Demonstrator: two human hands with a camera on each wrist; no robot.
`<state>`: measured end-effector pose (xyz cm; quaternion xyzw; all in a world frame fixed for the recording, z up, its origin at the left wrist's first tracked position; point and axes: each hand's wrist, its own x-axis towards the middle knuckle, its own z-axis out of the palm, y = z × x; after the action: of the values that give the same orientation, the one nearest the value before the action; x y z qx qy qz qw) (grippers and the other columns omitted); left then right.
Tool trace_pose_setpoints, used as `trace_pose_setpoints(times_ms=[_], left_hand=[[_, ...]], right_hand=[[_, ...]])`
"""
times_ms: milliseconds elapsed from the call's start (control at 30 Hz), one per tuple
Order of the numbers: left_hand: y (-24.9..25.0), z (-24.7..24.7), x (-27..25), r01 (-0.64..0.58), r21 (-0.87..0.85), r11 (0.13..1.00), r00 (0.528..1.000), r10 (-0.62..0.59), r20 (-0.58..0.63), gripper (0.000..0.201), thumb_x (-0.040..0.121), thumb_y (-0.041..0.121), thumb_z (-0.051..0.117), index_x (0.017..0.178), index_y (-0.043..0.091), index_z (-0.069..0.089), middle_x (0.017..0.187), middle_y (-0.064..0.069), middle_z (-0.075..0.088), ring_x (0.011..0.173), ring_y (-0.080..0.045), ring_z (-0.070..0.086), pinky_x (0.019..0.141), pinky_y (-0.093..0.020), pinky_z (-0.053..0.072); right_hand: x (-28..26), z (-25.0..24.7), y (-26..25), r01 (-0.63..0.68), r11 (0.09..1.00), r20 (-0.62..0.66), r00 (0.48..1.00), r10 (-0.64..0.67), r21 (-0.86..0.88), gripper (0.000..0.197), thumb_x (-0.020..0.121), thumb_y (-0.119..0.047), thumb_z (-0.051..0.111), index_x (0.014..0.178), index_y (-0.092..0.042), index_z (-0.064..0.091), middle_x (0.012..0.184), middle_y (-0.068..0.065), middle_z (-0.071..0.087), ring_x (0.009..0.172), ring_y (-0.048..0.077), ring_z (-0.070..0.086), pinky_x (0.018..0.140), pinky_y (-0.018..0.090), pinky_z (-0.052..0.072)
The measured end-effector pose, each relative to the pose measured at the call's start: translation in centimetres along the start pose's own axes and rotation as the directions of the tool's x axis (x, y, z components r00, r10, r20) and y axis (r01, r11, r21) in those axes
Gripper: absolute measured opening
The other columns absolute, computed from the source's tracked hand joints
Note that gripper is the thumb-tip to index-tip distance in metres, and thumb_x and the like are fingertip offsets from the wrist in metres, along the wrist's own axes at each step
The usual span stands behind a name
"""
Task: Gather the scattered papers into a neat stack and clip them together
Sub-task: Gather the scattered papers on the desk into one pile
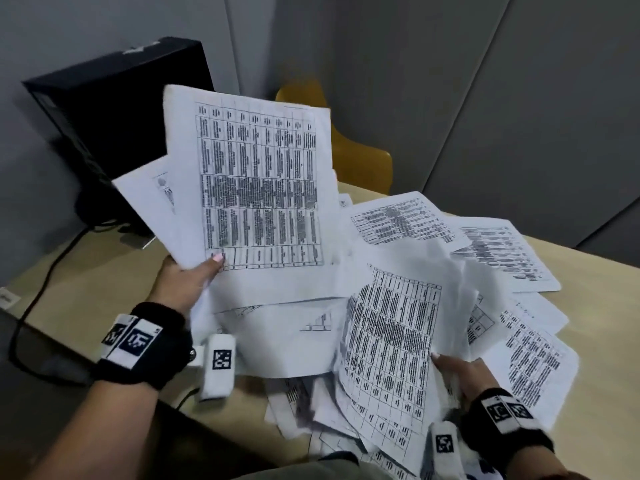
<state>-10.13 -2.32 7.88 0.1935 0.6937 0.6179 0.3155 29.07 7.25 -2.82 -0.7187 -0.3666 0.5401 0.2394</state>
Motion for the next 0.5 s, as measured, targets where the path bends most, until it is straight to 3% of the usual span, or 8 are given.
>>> trace_pose_setpoints(times_ms=[100, 167, 300, 333, 400, 433, 467, 500], left_hand=[[0.4, 2.6, -0.3, -0.031, 0.000, 1.000, 0.997, 0.031, 0.068, 0.024, 0.083, 0.006, 0.066, 0.106, -0.001, 0.064, 0.072, 0.007, 0.072, 0.085, -0.019, 0.066, 0.082, -0.027, 0.055], [-0.7, 4.5, -0.6, -0.048, 0.094, 0.994, 0.987, 0.033, 0.156, 0.018, 0.083, 0.003, 0.064, 0.100, 0.005, 0.064, 0.058, 0.014, 0.069, 0.069, -0.006, 0.066, 0.067, -0.015, 0.055], [-5.3, 7.4, -1.3, -0.026, 0.406, 0.913, 0.949, -0.105, 0.297, 0.020, 0.082, 0.006, 0.067, 0.102, 0.004, 0.065, 0.100, -0.014, 0.069, 0.092, -0.025, 0.063, 0.085, -0.031, 0.047], [-6.6, 7.9, -1.4, -0.026, 0.492, 0.870, 0.941, -0.144, 0.306, 0.024, 0.082, 0.008, 0.066, 0.105, 0.004, 0.064, 0.106, -0.016, 0.068, 0.093, -0.026, 0.062, 0.085, -0.029, 0.046], [-8.3, 8.6, -1.9, -0.026, 0.615, 0.788, 0.927, -0.211, 0.309, 0.030, 0.083, 0.013, 0.065, 0.112, 0.004, 0.063, 0.111, -0.016, 0.067, 0.096, -0.027, 0.062, 0.084, -0.027, 0.046], [-8.7, 8.9, -2.3, -0.020, 0.646, 0.763, 0.924, -0.233, 0.303, 0.032, 0.083, 0.015, 0.065, 0.114, 0.004, 0.062, 0.113, -0.015, 0.067, 0.097, -0.027, 0.062, 0.082, -0.026, 0.045], [-9.0, 9.3, -2.6, -0.016, 0.663, 0.749, 0.921, -0.246, 0.301, 0.033, 0.083, 0.016, 0.065, 0.114, 0.004, 0.061, 0.113, -0.015, 0.067, 0.097, -0.027, 0.062, 0.081, -0.026, 0.045], [-9.1, 9.6, -2.9, -0.009, 0.672, 0.741, 0.918, -0.261, 0.299, 0.033, 0.083, 0.017, 0.065, 0.113, 0.003, 0.061, 0.113, -0.014, 0.067, 0.097, -0.027, 0.062, 0.080, -0.025, 0.045]], right_hand=[[0.0, 0.4, 0.0, -0.007, 1.000, 0.014, 1.000, 0.008, -0.028, 0.027, 0.075, -0.010, 0.073, 0.060, -0.001, 0.052, 0.028, 0.002, 0.046, 0.030, 0.014, 0.041, 0.049, 0.023, 0.032], [-0.1, 0.5, 0.0, 0.003, 0.999, 0.006, 1.000, -0.003, -0.033, 0.027, 0.075, -0.010, 0.073, 0.059, -0.002, 0.052, 0.027, 0.001, 0.045, 0.023, 0.013, 0.037, 0.047, 0.022, 0.030], [-0.6, 0.6, -0.3, -0.015, 1.000, 0.011, 1.000, 0.015, 0.003, 0.027, 0.078, -0.015, 0.070, 0.086, 0.009, 0.060, 0.037, 0.002, 0.058, 0.031, 0.014, 0.051, 0.040, 0.018, 0.039], [-0.8, 0.6, -0.4, -0.027, 0.998, 0.037, 0.999, 0.025, 0.051, 0.042, 0.079, -0.023, 0.071, 0.100, 0.011, 0.060, 0.053, 0.007, 0.067, 0.045, 0.016, 0.061, 0.048, 0.019, 0.045], [-1.1, 0.7, -0.5, -0.051, 0.997, 0.088, 0.995, 0.046, 0.063, 0.089, 0.066, -0.058, 0.073, 0.124, 0.005, 0.050, 0.097, 0.016, 0.069, 0.086, 0.025, 0.065, 0.080, 0.034, 0.049], [-1.3, 0.7, -0.5, -0.040, 0.999, 0.113, 0.993, 0.037, 0.025, 0.109, 0.050, -0.075, 0.070, 0.124, 0.002, 0.049, 0.097, 0.014, 0.067, 0.088, 0.025, 0.064, 0.087, 0.039, 0.046], [-1.5, 0.8, -0.5, -0.032, 0.999, 0.127, 0.991, 0.034, -0.023, 0.114, 0.039, -0.082, 0.067, 0.115, 0.002, 0.054, 0.081, 0.008, 0.068, 0.078, 0.024, 0.065, 0.085, 0.039, 0.048], [-1.8, 1.1, -0.5, -0.017, 0.999, 0.152, 0.988, 0.023, -0.043, 0.101, 0.040, -0.079, 0.070, 0.101, 0.001, 0.057, 0.066, 0.002, 0.064, 0.069, 0.024, 0.066, 0.080, 0.038, 0.051]])
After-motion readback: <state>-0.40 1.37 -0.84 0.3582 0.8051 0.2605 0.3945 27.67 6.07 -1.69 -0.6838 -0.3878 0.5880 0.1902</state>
